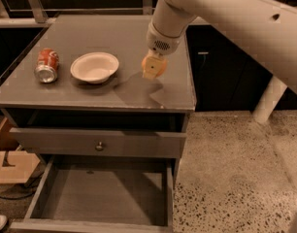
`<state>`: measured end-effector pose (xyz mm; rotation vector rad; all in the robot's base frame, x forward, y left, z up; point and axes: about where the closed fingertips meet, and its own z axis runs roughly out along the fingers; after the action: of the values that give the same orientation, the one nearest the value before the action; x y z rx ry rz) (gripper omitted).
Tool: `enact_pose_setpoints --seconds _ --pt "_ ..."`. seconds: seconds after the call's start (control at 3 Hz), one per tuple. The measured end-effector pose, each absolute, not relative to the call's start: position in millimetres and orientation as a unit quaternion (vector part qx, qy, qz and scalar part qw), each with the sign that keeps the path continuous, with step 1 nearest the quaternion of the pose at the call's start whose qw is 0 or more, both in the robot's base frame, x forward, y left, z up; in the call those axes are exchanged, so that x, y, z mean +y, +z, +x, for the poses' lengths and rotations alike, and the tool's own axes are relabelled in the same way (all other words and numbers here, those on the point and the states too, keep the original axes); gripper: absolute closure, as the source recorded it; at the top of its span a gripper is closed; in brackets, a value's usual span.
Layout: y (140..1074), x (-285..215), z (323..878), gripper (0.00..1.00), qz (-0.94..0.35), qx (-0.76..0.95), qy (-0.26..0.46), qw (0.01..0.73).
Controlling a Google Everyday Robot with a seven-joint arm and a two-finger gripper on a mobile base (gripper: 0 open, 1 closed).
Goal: Place orange into middle drawer
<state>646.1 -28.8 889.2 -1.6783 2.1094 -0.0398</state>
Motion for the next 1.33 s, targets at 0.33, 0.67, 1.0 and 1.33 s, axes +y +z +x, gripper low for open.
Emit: enact_pose_setpoints --seconds 0.33,0.67,1.0,1.33 --pt "912.8 -31.4 607.2 1.0 -0.592 0.766 -0.034 0.249" --pt "912.8 -31.3 607.3 1.0 -0.592 0.766 -0.034 0.249" --pt "904.9 -27.4 583.7 1.0 -0.591 0.769 -0.025 0.243" --pt "896.8 -22.7 539.2 1.0 -0.595 0.771 -0.014 0.227"
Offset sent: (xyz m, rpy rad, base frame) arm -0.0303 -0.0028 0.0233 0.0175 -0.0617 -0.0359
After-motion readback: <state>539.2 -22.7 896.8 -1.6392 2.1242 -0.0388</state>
